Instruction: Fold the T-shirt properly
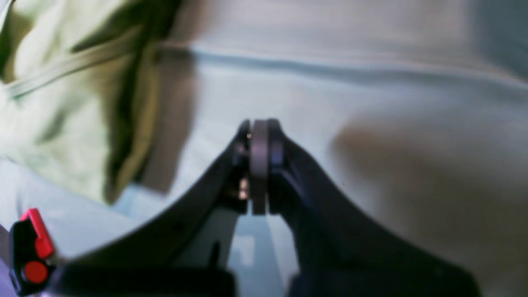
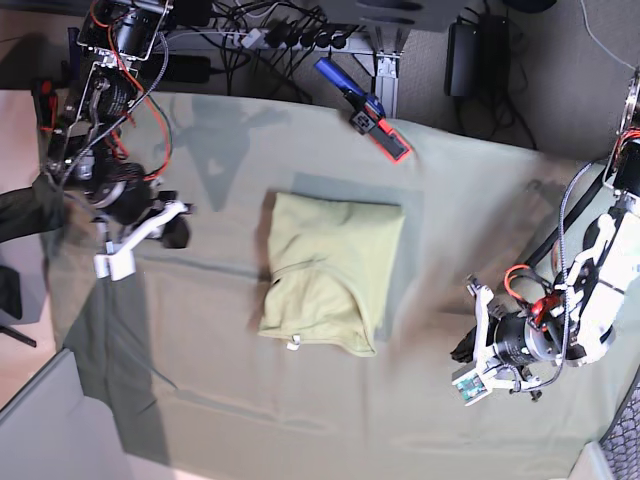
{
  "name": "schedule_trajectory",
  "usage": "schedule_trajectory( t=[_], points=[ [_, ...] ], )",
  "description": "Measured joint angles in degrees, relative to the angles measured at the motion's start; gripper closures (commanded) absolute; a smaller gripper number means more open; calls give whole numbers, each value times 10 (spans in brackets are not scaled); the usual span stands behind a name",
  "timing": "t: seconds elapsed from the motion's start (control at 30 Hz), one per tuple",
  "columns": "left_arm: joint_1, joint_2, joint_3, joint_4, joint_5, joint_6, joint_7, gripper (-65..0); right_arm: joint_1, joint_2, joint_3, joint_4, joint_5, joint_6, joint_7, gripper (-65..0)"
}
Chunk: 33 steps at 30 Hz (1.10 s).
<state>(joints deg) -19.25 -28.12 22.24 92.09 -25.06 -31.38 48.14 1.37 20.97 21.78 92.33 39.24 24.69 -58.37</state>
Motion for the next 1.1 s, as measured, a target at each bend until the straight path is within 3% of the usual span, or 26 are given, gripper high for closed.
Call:
schedule_trajectory(
  t=[0.2, 0.53, 0.77, 0.9, 1.03, 1.1],
  points=[
    [125, -71, -70, 111, -52, -24, 21, 0, -81, 44, 73, 29, 45, 2, -19, 0],
    [370, -149, -184, 246, -113, -54, 37, 0, -271, 57, 126, 117, 63, 5, -27, 0],
    [530, -149, -227, 254, -110, -69, 43, 0, -393, 56, 125, 118, 81, 5, -23, 0],
    [620, -144, -226, 233, -55, -69, 9, 0, -447, 40, 124, 110, 73, 5, -25, 0],
    [667, -105, -224, 141, -12, -61, -7, 0, -462, 31, 110, 50, 50, 5, -20, 0],
    [673, -79, -209, 60, 26, -31, -18, 0, -460, 24, 92, -8, 22, 4, -18, 0]
  ],
)
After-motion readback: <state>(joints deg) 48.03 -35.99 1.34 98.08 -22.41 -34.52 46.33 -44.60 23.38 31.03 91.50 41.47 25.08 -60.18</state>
